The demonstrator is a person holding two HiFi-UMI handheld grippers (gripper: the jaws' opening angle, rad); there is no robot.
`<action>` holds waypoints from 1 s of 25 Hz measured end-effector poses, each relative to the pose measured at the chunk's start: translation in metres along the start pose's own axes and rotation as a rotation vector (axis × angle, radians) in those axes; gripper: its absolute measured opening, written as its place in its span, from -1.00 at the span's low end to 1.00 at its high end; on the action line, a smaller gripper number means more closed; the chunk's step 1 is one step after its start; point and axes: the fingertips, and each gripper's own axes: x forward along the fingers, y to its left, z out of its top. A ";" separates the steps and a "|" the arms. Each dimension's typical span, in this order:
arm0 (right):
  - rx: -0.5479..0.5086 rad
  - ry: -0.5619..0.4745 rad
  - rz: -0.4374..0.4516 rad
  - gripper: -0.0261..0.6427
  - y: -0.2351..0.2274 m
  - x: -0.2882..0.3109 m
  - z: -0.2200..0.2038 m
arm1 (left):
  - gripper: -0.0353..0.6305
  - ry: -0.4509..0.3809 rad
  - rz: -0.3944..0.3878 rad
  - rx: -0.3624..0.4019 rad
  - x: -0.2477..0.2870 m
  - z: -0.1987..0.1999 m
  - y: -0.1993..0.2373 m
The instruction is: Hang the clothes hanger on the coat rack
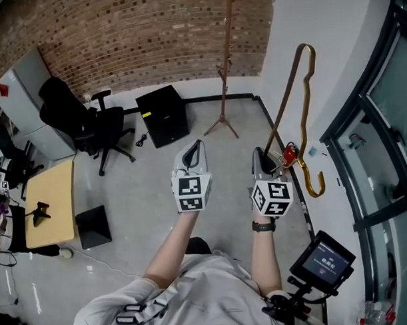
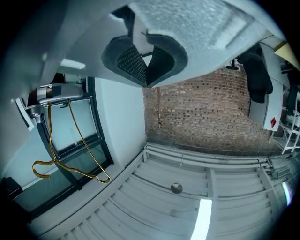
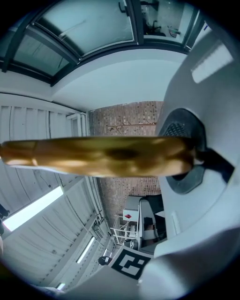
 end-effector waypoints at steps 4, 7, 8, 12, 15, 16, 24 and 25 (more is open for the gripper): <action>0.014 0.044 -0.008 -0.91 -0.005 0.018 -0.018 | -0.90 0.076 -0.046 -0.024 0.018 -0.018 -0.001; 0.005 0.093 -0.025 -0.91 -0.012 0.054 -0.039 | -0.90 0.103 -0.061 -0.020 0.053 -0.038 0.009; 0.002 0.115 -0.028 -0.91 -0.013 0.067 -0.046 | -0.90 0.111 -0.065 -0.024 0.067 -0.045 0.013; 0.007 0.150 -0.023 -0.91 -0.015 0.119 -0.055 | -0.90 0.128 -0.093 -0.070 0.124 -0.056 0.029; -0.019 0.131 -0.023 -0.91 -0.017 0.164 -0.036 | -0.89 0.092 -0.114 -0.084 0.169 -0.041 0.047; -0.033 0.121 -0.028 -0.91 -0.019 0.178 -0.027 | -0.89 0.078 -0.116 -0.086 0.184 -0.035 0.055; -0.050 0.132 -0.036 -0.91 -0.015 0.277 -0.019 | -0.89 0.064 -0.140 -0.091 0.263 -0.040 0.116; -0.052 0.137 -0.026 -0.91 -0.012 0.286 -0.027 | -0.89 0.069 -0.139 -0.089 0.270 -0.049 0.123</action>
